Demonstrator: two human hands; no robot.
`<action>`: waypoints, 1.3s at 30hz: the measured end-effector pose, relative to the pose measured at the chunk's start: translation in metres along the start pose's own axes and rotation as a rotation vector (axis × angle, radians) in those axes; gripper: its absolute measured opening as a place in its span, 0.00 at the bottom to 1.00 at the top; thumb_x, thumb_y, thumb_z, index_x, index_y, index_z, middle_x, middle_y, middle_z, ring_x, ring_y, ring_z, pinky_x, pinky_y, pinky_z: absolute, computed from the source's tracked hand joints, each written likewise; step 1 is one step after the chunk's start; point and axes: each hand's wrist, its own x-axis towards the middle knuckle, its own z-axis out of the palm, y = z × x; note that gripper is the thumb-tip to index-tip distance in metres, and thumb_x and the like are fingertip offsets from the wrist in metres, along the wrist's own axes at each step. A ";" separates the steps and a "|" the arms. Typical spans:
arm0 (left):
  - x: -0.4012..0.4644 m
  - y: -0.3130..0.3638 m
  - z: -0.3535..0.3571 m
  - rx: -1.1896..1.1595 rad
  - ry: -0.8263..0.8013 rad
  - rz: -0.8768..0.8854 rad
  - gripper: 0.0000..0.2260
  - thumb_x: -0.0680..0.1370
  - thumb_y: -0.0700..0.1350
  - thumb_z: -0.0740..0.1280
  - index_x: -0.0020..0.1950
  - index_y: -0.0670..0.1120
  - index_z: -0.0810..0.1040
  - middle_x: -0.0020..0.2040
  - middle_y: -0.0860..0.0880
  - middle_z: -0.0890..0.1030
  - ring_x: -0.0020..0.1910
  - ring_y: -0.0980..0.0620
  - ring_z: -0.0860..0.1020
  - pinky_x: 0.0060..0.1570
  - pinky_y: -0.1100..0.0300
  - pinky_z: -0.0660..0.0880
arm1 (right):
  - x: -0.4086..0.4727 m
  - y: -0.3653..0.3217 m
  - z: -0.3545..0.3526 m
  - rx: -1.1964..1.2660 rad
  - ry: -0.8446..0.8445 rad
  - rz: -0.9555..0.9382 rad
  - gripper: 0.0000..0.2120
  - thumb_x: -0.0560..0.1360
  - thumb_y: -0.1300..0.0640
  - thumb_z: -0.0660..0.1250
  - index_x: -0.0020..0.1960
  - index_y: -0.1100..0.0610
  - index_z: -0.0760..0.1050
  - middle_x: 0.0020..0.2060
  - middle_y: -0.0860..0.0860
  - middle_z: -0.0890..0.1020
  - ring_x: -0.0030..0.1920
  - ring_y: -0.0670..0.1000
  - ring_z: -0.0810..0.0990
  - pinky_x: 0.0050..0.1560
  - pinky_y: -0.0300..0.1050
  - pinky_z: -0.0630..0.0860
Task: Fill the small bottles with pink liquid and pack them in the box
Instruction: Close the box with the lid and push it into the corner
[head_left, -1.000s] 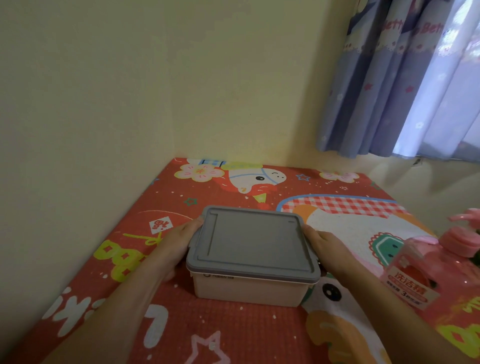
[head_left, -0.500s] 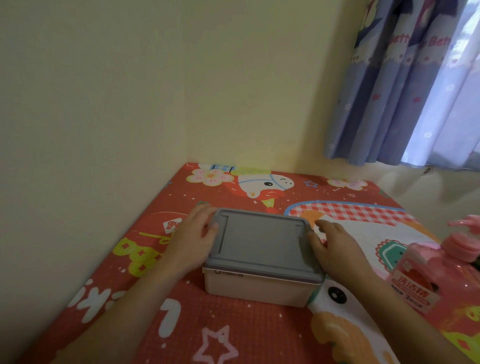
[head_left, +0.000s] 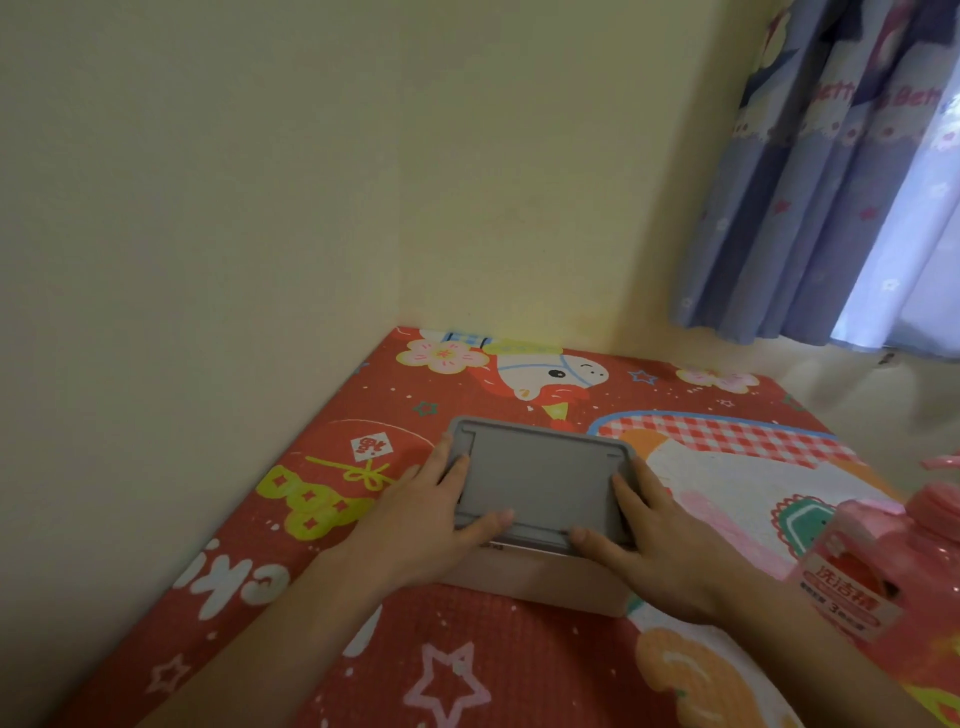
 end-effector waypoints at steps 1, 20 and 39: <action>-0.002 0.000 0.000 0.004 -0.008 -0.010 0.56 0.62 0.85 0.39 0.82 0.52 0.46 0.81 0.55 0.37 0.80 0.46 0.51 0.77 0.46 0.56 | 0.002 0.000 -0.002 0.005 -0.004 -0.025 0.58 0.62 0.15 0.43 0.80 0.50 0.40 0.78 0.42 0.33 0.77 0.51 0.57 0.72 0.48 0.63; -0.075 -0.007 -0.030 0.186 0.140 -0.312 0.49 0.67 0.80 0.50 0.75 0.46 0.65 0.81 0.42 0.52 0.64 0.42 0.75 0.60 0.52 0.74 | 0.057 -0.062 -0.016 0.031 -0.131 -0.387 0.49 0.61 0.33 0.66 0.76 0.55 0.62 0.77 0.36 0.50 0.58 0.41 0.67 0.49 0.32 0.70; -0.128 -0.002 -0.051 0.475 0.156 -0.509 0.36 0.74 0.74 0.53 0.64 0.47 0.75 0.61 0.40 0.72 0.58 0.39 0.73 0.53 0.50 0.73 | 0.118 -0.152 -0.013 0.025 -0.308 -0.492 0.39 0.70 0.67 0.66 0.79 0.57 0.57 0.80 0.50 0.52 0.78 0.50 0.54 0.70 0.39 0.53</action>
